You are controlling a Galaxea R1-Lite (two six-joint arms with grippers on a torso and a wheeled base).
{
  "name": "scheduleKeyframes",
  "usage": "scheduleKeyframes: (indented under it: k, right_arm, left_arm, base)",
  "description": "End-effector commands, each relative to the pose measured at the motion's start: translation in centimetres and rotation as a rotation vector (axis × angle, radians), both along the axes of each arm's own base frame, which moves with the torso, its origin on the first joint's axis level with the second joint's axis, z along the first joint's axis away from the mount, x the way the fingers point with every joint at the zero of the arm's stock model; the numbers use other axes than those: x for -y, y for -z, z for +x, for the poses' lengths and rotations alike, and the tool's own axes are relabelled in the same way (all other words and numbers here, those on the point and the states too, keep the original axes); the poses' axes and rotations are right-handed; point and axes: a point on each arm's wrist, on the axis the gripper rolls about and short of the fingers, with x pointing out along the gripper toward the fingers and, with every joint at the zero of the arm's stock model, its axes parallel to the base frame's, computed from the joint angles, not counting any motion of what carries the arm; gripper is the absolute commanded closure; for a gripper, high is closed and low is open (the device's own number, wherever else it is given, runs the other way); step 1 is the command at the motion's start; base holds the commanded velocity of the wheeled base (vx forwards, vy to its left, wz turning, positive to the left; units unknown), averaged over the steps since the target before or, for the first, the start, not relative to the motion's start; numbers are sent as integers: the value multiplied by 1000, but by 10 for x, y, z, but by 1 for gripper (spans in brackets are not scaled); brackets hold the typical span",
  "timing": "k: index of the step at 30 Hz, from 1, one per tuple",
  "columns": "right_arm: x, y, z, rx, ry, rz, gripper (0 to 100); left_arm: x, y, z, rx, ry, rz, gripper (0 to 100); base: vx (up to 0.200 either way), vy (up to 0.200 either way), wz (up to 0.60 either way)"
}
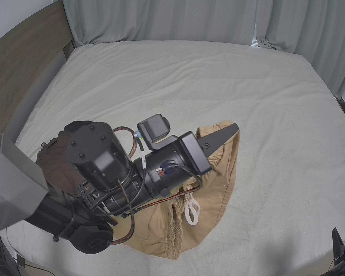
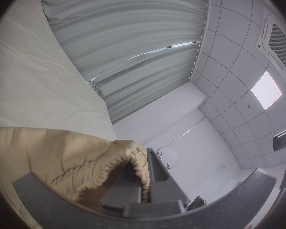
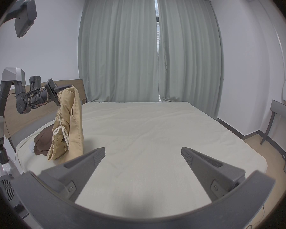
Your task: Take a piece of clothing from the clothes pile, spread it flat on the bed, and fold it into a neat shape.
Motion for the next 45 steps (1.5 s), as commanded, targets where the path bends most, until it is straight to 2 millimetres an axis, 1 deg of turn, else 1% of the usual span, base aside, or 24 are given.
scheduleKeyframes:
  k: [1,6,7,9,10,12,16,20,24,30,31,33,34,35,38,42,45]
  right_arm:
    - [0,5,0,-1,-1,0,0]
    - [0,5,0,-1,-1,0,0]
    - [0,5,0,-1,-1,0,0]
    - [0,5,0,-1,-1,0,0]
    - [0,5,0,-1,-1,0,0]
    - [0,5,0,-1,-1,0,0]
    - [0,5,0,-1,-1,0,0]
    - [0,5,0,-1,-1,0,0]
    - [0,5,0,-1,-1,0,0]
    - [0,5,0,-1,-1,0,0]
    - [0,5,0,-1,-1,0,0]
    - [0,5,0,-1,-1,0,0]
    - [0,5,0,-1,-1,0,0]
    - [0,5,0,-1,-1,0,0]
    - [0,5,0,-1,-1,0,0]
    - [0,5,0,-1,-2,0,0]
    - [0,5,0,-1,-1,0,0]
  left_arm:
    - [11,4,3,6,15,-9,100]
    - [27,4,8,18,33,-23,100]
    - [35,3,7,20,49,-27,100]
    - [43,6,8,14,60,-22,100]
    - [43,6,8,14,60,-22,100]
    - [53,5,11,7,73,-33,100]
    - [60,2,5,-4,100,-40,100]
    - [67,-7,3,-1,117,-49,100]
    - [71,-13,3,16,124,-72,100]
    - [77,-28,-8,30,152,-92,100]
    - [77,-28,-8,30,152,-92,100]
    - [76,-45,-10,47,152,-115,100]
    - [76,-45,-10,47,152,-115,100]
    - [77,-61,-15,62,161,-137,100]
    - [76,-78,-21,79,171,-163,100]
    - [76,-93,-26,56,153,-224,100]
    - [70,-102,-29,32,142,-258,100]
  base:
    - [0,0,0]
    - [0,0,0]
    - [0,0,0]
    - [0,0,0]
    - [0,0,0]
    - [0,0,0]
    - [0,0,0]
    - [0,0,0]
    - [0,0,0]
    - [0,0,0]
    - [0,0,0]
    - [0,0,0]
    - [0,0,0]
    - [0,0,0]
    - [0,0,0]
    - [0,0,0]
    - [0,0,0]
